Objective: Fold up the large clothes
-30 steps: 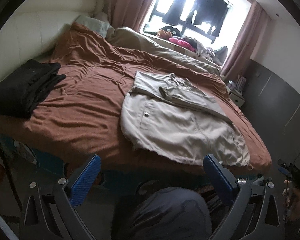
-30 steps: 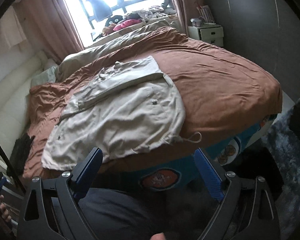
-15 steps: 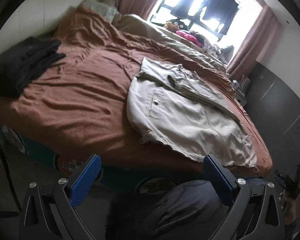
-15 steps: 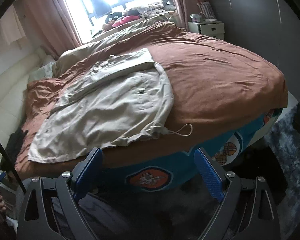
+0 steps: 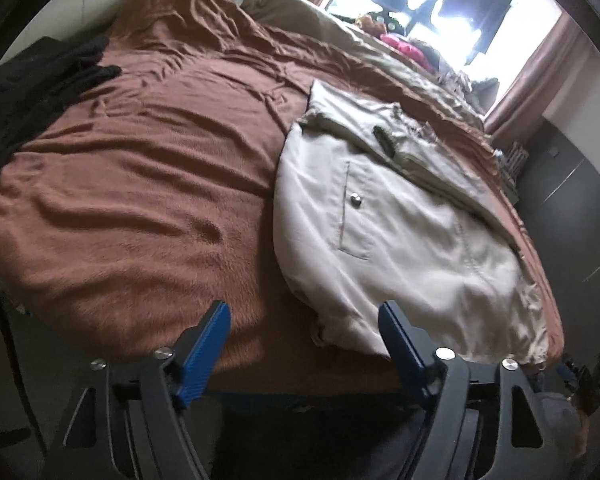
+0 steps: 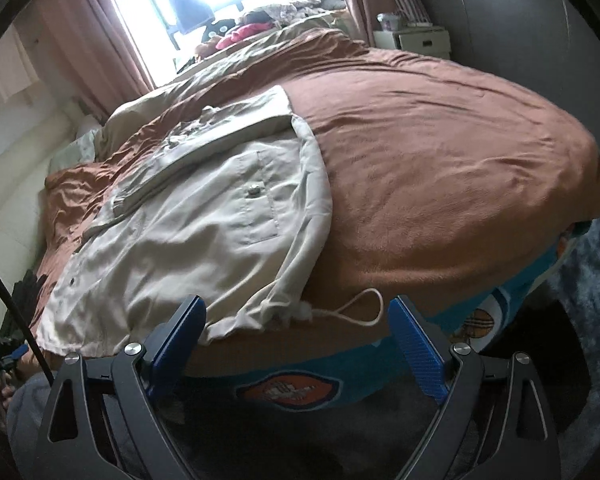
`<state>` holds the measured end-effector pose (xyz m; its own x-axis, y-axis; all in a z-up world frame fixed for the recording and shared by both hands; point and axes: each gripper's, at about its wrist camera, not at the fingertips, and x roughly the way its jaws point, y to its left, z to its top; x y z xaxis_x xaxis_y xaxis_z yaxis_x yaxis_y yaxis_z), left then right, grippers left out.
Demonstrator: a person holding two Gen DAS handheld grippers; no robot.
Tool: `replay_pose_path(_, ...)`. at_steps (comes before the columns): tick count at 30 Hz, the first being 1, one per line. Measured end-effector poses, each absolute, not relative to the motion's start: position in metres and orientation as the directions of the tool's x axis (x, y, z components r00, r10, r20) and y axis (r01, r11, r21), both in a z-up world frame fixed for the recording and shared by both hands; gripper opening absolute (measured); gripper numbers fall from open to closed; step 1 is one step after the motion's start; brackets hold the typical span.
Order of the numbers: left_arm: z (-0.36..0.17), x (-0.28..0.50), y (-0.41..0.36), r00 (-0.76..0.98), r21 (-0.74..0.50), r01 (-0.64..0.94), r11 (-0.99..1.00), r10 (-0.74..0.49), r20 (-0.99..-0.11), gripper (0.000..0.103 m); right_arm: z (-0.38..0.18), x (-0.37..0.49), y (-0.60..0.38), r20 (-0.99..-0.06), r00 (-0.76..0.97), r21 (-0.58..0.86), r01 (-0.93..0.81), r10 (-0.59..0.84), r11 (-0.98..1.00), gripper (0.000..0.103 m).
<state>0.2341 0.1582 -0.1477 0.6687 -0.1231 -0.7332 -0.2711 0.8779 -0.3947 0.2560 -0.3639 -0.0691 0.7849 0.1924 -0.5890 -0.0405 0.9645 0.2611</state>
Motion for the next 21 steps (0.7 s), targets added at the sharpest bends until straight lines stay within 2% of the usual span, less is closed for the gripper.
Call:
replay_pose_path(3,-0.159,0.25,0.16,0.647,-0.382,-0.27,0.884,-0.127,-0.752,0.069,-0.074,0.273,-0.369,-0.601,0.773,0.272,-0.041,0.203,0.962,0.085)
replay_pose_path(5,-0.166,0.259,0.163,0.636,-0.389,-0.274,0.879,-0.138,-0.759,0.062,-0.078,0.286,-0.372,-0.612,0.761,0.288,-0.041,0.216,0.957,0.072)
replay_pose_path(7,-0.171,0.267,0.165,0.626,-0.392,-0.28,0.876,-0.142,-0.766,0.059,-0.082,0.302,-0.375,-0.623,0.747,0.306,-0.04,0.232,0.951,0.068)
replay_pose_path(19,-0.185,0.312,0.171,0.596,-0.386,-0.308,0.869,-0.14,-0.79,0.041,-0.087,0.368,-0.372,-0.629,0.72,0.334,-0.089,0.292,0.938,0.067)
replay_pose_path(21,-0.189,0.317,0.169,0.592,-0.4,-0.299,0.866,-0.16,-0.79,0.04,-0.089,0.378,-0.37,-0.628,0.71,0.358,-0.099,0.317,0.929,0.061)
